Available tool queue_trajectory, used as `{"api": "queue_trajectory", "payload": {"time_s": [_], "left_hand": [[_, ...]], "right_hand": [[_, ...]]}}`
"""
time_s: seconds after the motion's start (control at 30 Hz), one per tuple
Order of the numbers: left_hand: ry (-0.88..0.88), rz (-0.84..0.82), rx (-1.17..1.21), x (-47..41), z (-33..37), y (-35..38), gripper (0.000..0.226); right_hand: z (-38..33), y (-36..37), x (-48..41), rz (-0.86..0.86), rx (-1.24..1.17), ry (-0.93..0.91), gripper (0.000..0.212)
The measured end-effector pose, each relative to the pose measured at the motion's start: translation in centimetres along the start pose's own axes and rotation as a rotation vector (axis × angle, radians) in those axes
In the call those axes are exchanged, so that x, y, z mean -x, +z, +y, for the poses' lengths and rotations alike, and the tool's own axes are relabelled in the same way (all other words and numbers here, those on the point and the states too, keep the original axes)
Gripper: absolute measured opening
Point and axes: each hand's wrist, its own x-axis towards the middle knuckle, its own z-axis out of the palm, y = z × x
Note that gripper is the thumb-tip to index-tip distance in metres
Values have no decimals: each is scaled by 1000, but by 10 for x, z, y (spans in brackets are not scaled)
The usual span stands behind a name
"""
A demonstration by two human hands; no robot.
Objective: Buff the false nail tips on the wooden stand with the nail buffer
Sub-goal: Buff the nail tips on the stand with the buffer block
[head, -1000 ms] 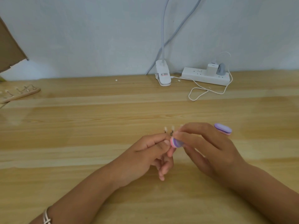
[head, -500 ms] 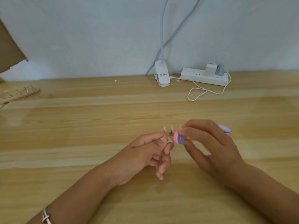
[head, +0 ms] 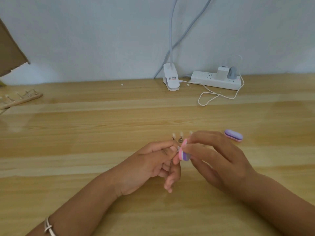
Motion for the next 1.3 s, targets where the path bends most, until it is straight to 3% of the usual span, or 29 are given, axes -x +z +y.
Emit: {"api": "queue_trajectory", "payload": {"time_s": [0.13, 0.33, 0.5, 0.63, 0.87, 1.07, 1.2, 1.3], "left_hand": [[1, 9, 20, 0, 4, -1, 28], [1, 43, -16, 0, 3, -1, 32], [9, 31, -11, 0, 5, -2, 29], [48, 159, -76, -2, 1, -2, 26], [67, 360, -249, -6, -6, -2, 12], [65, 442, -212, -6, -8, 2, 20], [85, 477, -218, -5, -8, 4, 13], [101, 493, -249, -4, -7, 5, 16]], "right_hand": [[9, -4, -1, -14, 37, 87, 34], [-1, 0, 1, -19, 49, -5, 27], [15, -4, 3, -17, 63, 170, 43], [14, -2, 4, -8, -26, 193, 30], [14, 0, 3, -48, -5, 224, 26], [8, 6, 1, -143, -31, 156, 27], [9, 3, 1, -129, -13, 178, 29], [-2, 8, 0, -107, -27, 87, 26]]}}
